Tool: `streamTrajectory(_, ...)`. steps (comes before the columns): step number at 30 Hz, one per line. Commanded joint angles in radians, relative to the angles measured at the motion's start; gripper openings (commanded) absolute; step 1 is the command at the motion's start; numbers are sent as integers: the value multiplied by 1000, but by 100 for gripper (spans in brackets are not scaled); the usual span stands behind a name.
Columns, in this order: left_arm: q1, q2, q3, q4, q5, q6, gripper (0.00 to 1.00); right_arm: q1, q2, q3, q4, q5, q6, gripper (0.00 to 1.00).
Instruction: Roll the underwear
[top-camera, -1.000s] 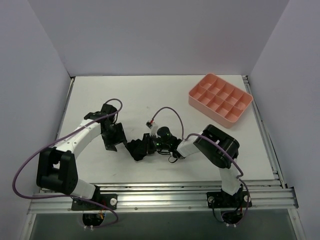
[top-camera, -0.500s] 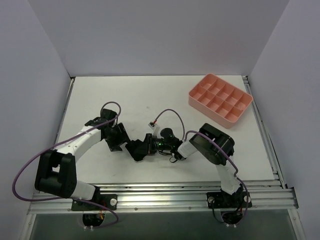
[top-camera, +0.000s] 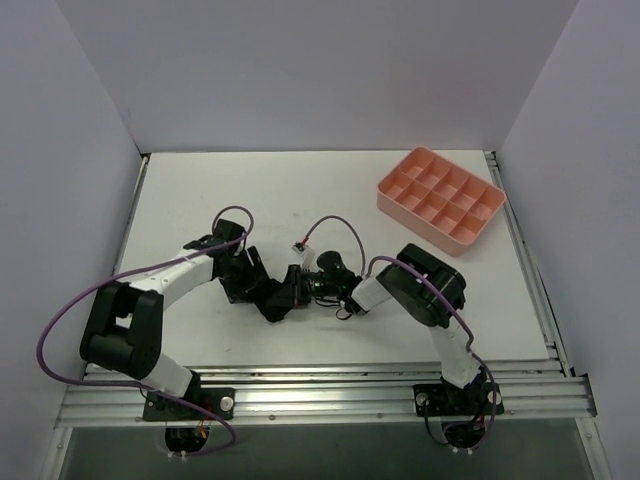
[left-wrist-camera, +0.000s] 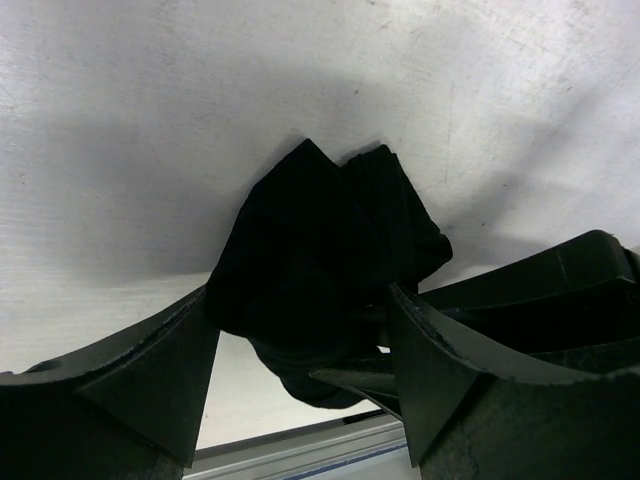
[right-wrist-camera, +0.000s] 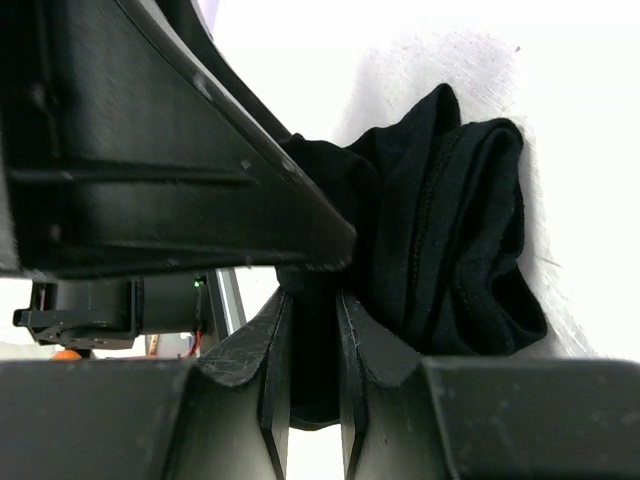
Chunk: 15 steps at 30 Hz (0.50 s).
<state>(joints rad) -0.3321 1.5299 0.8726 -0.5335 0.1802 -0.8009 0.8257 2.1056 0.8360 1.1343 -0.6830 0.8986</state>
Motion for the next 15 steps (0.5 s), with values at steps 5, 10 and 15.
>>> streamTrajectory(5,-5,70,14,36,21,-6,58,-5,129,-72,-197,36,13,0)
streamTrajectory(10,-8,125,40,9,59,8,22,-3,64,-74,-309,91,-35,12)
streamTrajectory(15,-8,168,91,-77,54,40,8,13,-113,-17,-586,233,-194,34)
